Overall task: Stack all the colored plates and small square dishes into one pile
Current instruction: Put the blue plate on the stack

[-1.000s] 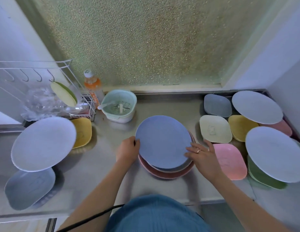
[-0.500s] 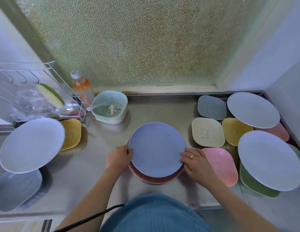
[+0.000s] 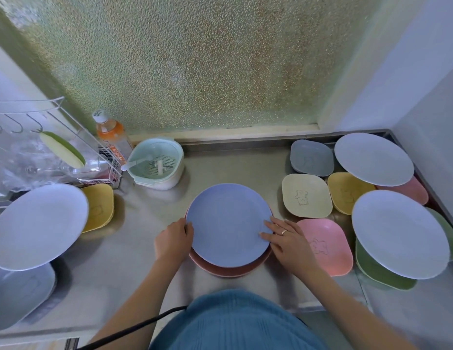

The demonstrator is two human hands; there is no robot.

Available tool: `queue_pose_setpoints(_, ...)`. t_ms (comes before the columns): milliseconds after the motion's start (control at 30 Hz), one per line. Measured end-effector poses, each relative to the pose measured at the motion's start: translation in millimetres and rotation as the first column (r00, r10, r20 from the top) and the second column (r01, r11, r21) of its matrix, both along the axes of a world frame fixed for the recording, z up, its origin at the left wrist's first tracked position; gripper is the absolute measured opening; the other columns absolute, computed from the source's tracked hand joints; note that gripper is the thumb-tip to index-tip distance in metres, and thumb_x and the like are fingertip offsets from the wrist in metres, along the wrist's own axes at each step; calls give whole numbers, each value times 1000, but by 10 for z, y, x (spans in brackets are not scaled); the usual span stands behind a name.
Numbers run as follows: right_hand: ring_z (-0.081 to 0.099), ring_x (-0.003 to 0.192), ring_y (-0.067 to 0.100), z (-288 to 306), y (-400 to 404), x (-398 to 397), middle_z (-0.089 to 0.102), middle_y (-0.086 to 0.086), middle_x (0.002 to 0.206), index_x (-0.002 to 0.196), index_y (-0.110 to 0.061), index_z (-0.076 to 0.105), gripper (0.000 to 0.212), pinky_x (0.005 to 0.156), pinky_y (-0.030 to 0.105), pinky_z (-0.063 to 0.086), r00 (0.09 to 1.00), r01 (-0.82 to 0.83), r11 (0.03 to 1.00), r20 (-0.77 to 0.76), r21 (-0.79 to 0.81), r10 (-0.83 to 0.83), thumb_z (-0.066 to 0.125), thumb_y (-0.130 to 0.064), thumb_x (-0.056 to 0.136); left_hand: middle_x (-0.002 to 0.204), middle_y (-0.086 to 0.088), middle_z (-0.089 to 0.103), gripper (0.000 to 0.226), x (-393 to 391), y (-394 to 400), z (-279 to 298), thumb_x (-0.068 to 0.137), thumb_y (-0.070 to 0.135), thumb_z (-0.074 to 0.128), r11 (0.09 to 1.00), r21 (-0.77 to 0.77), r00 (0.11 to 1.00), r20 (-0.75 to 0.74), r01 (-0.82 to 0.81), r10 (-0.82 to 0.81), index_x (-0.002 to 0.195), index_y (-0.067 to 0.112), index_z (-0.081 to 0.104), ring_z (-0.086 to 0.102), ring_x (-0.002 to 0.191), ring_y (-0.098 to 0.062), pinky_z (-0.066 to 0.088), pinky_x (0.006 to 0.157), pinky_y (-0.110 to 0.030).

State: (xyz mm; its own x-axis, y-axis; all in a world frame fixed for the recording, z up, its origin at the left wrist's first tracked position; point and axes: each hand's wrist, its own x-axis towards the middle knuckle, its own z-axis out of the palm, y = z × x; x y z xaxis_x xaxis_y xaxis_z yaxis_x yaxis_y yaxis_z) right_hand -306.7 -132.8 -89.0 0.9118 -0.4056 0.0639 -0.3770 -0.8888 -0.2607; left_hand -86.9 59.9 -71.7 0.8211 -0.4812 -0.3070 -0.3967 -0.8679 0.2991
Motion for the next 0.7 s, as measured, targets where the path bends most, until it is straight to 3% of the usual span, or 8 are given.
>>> queue_pose_setpoints(67,47,129,17,27,22,55,55,-1,135,121,-26,63,49,108,28,21,993,97,989,49,111,-103,29,-27,85,82,-10,60,28,4,-22,28,97,33,30,999,-34,1000,-20,-18,17,85,11,41,50,69,-30,36,62,-32)
queue_pose_setpoints(133,26,141,13,53,44,141,34,-3,150,143,-24,38,59,114,30,11,974,219,956,11,195,-225,17,-35,88,89,-13,63,24,8,-47,52,98,31,28,999,-40,999,-41,-12,11,94,10,40,49,70,-30,37,64,-33)
queue_pose_setpoints(200,11,145,11,22,61,219,19,-4,156,150,-19,14,57,116,33,1,956,289,933,-110,217,-271,16,-35,95,91,-16,65,22,3,-67,62,99,27,26,1000,-21,999,-50,7,-8,101,9,39,48,70,-30,37,63,-33)
queue_pose_setpoints(267,5,145,11,-30,88,257,16,-5,157,151,-18,2,54,116,39,-2,943,308,927,-202,216,-266,20,-28,100,93,-17,66,20,-12,-86,71,99,23,25,1000,-19,998,-65,8,-9,104,9,38,48,70,-30,37,63,-33)
queue_pose_setpoints(467,4,145,10,-21,115,260,17,-9,157,150,-22,-1,54,117,42,-1,927,345,911,-236,226,-292,19,-24,101,91,-21,65,8,-67,-119,63,97,16,26,997,-65,995,-89,-48,42,93,12,31,48,70,-33,39,64,-35)
queue_pose_setpoints(700,5,145,11,13,172,284,9,-9,158,151,-20,-1,55,116,42,2,926,358,898,-222,254,-306,22,-20,100,96,-19,66,23,-72,-152,56,93,11,27,998,-45,998,-49,-39,37,113,9,39,59,83,-38,40,68,-36)
